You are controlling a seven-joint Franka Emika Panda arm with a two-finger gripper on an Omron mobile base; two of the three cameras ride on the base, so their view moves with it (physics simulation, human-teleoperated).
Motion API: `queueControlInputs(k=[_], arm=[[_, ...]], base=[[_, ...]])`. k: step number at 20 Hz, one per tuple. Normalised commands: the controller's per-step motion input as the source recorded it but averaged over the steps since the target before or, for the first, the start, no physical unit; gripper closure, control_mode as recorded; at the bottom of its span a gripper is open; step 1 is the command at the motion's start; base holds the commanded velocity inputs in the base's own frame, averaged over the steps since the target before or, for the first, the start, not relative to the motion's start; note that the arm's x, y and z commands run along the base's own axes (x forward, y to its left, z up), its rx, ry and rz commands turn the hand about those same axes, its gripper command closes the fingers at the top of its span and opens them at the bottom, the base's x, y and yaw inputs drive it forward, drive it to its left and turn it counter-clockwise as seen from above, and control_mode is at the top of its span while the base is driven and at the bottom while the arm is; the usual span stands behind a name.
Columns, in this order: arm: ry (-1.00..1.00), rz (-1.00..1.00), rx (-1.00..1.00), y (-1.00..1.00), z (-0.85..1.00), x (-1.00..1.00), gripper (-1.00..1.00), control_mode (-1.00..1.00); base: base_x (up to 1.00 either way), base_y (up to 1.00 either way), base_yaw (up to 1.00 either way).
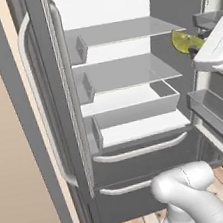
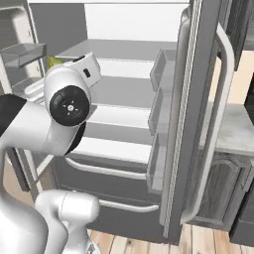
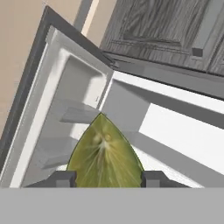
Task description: There is a bowl on the dining counter. Grab a lemon wedge from the fridge and place it in the bowl. Then get the liquor bottle and glass cup from the cabinet and place them next to the bowl.
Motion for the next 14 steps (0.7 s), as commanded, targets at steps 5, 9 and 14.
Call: queueControlInputs(k=[5, 9, 14], arm=[[0.0, 0.0, 0.0, 0.0, 0.0, 0.0, 1.0, 1.0], [0.0, 0.0, 0.0, 0.0, 0.0, 0.0, 1.0, 1.0], [0.0, 0.0, 0.0, 0.0, 0.0, 0.0, 1.0, 1.0]], base=[[-0.79, 0.29, -0.12], [-0.73, 0.35, -0.17], [-0.63, 0.49, -0.22]])
